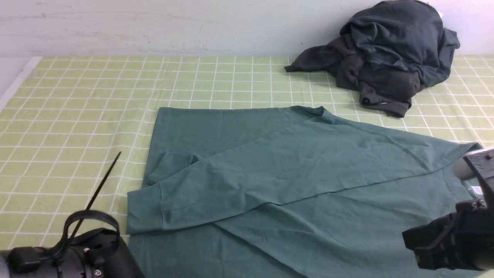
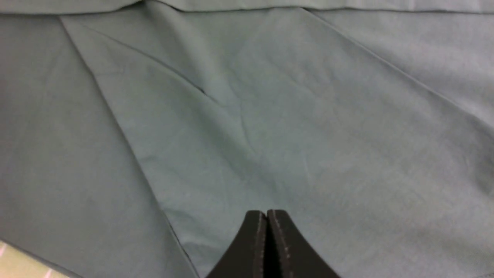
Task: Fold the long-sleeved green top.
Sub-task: Use both arms simultaneously to clamp the lower edge of the clothing fabric, then use both arms to drag the lower edge of the fabric forward and fold it over the upper edge
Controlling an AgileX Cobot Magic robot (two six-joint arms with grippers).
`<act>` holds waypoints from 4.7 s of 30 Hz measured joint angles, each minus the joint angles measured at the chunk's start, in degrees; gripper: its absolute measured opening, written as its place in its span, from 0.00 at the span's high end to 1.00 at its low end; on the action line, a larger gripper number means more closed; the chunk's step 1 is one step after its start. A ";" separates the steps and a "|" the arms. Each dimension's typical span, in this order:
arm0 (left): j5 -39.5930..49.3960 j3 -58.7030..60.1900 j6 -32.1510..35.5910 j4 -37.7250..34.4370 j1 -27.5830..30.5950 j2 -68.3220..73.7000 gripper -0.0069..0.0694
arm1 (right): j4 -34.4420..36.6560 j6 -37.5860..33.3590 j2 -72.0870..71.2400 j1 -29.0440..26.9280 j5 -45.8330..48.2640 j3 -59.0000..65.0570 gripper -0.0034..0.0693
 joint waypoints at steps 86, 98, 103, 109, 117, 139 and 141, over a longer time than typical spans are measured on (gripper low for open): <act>5.59 -3.09 -27.96 16.80 -0.30 -18.62 0.90 | -17.27 -31.50 -0.86 0.07 10.56 -3.36 0.64; 4.58 -3.09 -27.96 13.47 -0.30 -18.62 0.90 | -47.83 -31.65 17.05 0.07 -4.54 3.76 0.52; 4.58 -3.09 -27.96 13.47 -0.30 -18.62 0.90 | -52.36 -31.09 21.16 0.07 -7.61 3.76 0.62; 4.58 -3.09 -27.96 13.18 -0.30 -18.70 0.90 | -52.54 -24.82 20.33 0.07 -7.88 3.76 0.88; 8.62 -8.74 -32.94 11.97 0.91 -22.36 0.90 | -52.54 -7.90 11.63 0.07 -4.02 -1.29 0.96; 6.39 -49.74 -25.53 4.59 29.71 16.82 0.89 | -47.72 3.29 44.69 -5.80 -2.46 -45.45 0.96; 9.96 -48.89 -20.93 1.31 29.24 17.74 0.89 | -45.98 3.34 45.19 -5.80 0.48 -45.94 0.96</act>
